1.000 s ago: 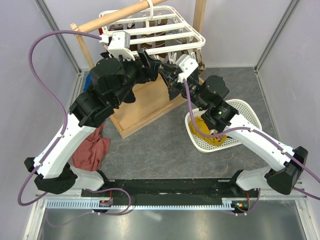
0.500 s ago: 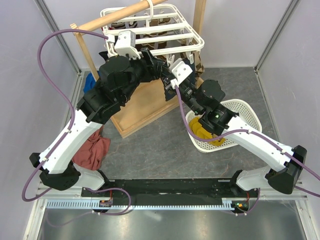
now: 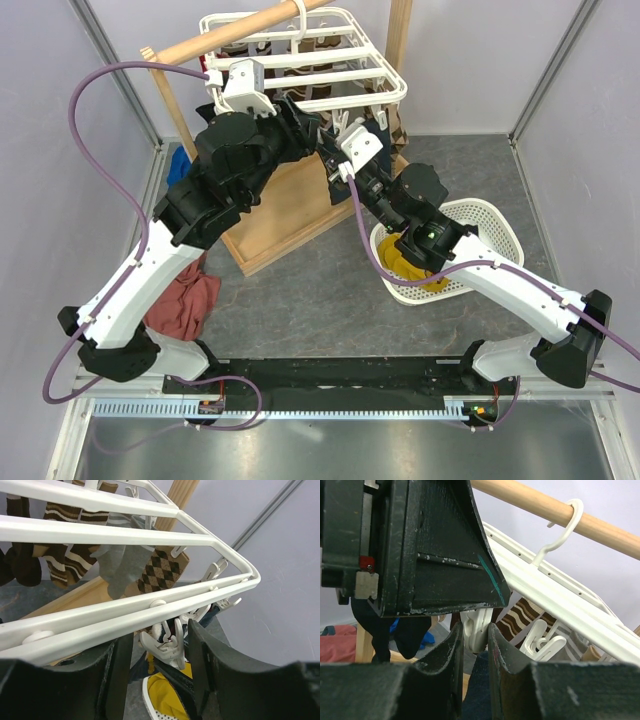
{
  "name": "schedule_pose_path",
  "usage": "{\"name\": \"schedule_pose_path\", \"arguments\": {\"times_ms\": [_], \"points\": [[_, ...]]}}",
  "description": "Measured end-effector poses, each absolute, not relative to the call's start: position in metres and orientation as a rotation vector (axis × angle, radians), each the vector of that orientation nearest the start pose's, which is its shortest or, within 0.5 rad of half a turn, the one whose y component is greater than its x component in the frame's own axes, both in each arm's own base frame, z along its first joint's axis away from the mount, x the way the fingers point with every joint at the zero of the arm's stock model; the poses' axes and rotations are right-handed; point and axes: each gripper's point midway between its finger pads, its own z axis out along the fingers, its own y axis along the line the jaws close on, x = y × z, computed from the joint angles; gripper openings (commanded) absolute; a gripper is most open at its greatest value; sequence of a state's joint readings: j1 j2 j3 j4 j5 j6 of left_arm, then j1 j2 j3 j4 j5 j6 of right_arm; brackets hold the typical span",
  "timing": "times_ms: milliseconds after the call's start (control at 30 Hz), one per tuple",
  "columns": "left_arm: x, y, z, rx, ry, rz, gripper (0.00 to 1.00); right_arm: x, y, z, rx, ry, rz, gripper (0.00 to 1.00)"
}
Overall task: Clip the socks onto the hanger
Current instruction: Open the clamp at the hanger, then pick up the sock from the bin.
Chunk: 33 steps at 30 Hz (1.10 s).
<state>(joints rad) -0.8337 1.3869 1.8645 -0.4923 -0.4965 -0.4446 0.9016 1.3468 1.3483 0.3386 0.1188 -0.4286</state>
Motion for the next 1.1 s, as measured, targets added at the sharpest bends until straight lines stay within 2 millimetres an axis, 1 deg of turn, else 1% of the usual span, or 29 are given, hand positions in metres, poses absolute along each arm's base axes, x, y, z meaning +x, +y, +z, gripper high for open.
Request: {"name": "schedule_pose_path", "arguments": {"times_ms": [100,167,200,233,300,333,400,433,467,500,567,600,667,700,800,867,900,1000,1100], "points": [[0.317,-0.249,0.499,-0.093,1.606,-0.617,0.47,0.31,0.33,0.478,-0.677,1.036,0.338,0.0],[0.317,-0.25,0.5,-0.098,1.602,-0.624,0.41,0.31,0.33,0.477,-0.675,1.036,0.337,0.0],[0.317,-0.25,0.499,-0.1,1.602,-0.625,0.38,0.31,0.33,0.476,-0.674,1.037,0.336,0.0],[0.317,-0.25,0.499,-0.101,1.602,-0.628,0.32,0.31,0.33,0.475,-0.675,1.04,0.336,0.0],[0.317,-0.25,0.498,-0.104,1.603,-0.629,0.25,0.311,0.33,0.473,-0.676,1.045,0.334,0.03],[0.317,-0.25,0.497,-0.106,1.602,-0.631,0.17,0.311,0.33,0.472,-0.676,1.047,0.334,0.09],[0.317,-0.25,0.497,-0.11,1.599,-0.635,0.12,0.311,0.331,0.47,-0.677,1.052,0.337,0.16],[0.317,-0.25,0.498,-0.112,1.597,-0.637,0.07,0.311,0.331,0.469,-0.676,1.055,0.339,0.25],[0.317,-0.25,0.498,-0.112,1.594,-0.64,0.05,0.311,0.332,0.468,-0.675,1.059,0.344,0.29],[0.317,-0.249,0.497,-0.112,1.595,-0.64,0.03,0.31,0.332,0.467,-0.674,1.062,0.348,0.37],[0.316,-0.25,0.496,-0.109,1.595,-0.642,0.02,0.31,0.333,0.465,-0.669,1.074,0.362,0.44],[0.316,-0.249,0.494,-0.107,1.596,-0.636,0.02,0.31,0.334,0.462,-0.67,1.084,0.371,0.51],[0.318,-0.247,0.494,-0.104,1.59,-0.621,0.02,0.307,0.334,0.452,-0.68,1.122,0.39,0.57],[0.319,-0.246,0.493,-0.104,1.588,-0.612,0.02,0.305,0.334,0.448,-0.683,1.14,0.398,0.63],[0.319,-0.242,0.492,-0.087,1.585,-0.587,0.03,0.3,0.329,0.44,-0.682,1.195,0.421,0.7],[0.319,-0.241,0.49,-0.077,1.583,-0.572,0.04,0.296,0.321,0.436,-0.667,1.239,0.427,0.72],[0.32,-0.24,0.489,-0.074,1.582,-0.565,0.04,0.294,0.315,0.434,-0.651,1.262,0.427,0.74],[0.321,-0.241,0.486,-0.061,1.582,-0.552,0.06,0.288,0.295,0.426,-0.6,1.348,0.418,0.75],[0.322,-0.241,0.484,-0.047,1.584,-0.539,0.06,0.283,0.27,0.408,-0.539,1.447,0.383,0.77]]}}
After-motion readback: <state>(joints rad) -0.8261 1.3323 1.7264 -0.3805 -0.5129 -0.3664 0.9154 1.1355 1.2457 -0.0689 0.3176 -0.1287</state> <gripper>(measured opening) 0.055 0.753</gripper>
